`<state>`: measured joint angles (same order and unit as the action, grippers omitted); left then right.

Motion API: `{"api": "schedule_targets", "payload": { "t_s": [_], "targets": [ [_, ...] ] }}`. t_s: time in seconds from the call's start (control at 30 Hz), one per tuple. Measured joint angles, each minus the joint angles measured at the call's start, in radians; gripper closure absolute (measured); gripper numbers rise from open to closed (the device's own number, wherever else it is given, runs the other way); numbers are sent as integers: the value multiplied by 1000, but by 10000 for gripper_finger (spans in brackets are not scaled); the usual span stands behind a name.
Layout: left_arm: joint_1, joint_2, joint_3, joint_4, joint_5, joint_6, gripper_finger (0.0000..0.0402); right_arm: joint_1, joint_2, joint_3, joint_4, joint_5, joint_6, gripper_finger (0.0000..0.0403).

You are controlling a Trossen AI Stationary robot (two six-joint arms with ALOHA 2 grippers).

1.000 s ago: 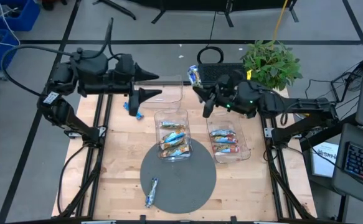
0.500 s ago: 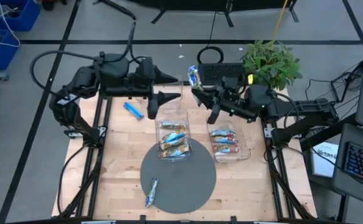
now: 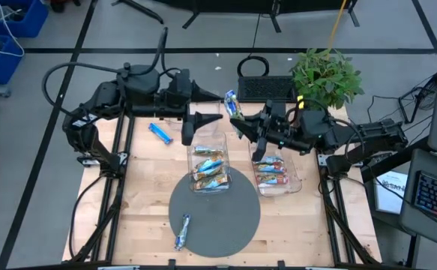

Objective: Pick and place Granola Bars by type
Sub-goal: Put the blue granola bar into the top transparent bin

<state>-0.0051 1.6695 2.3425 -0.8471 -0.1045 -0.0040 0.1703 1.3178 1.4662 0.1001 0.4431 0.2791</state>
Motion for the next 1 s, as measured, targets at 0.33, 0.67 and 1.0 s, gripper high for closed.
{"api": "schedule_targets", "payload": {
  "t_s": [0.33, 0.67, 1.0],
  "targets": [
    [-19, 0, 0, 30, 57, 17, 207, 2, 0, 0, -6, -2, -11, 397],
    [10, -2, -44, 47, 25, -17, 184, 2, 0, 0, 0, -55, -4, 397],
    [12, -2, -172, 249, 93, -59, 147, 16, -1, 1, -6, -55, -25, 398]
  ]
}}
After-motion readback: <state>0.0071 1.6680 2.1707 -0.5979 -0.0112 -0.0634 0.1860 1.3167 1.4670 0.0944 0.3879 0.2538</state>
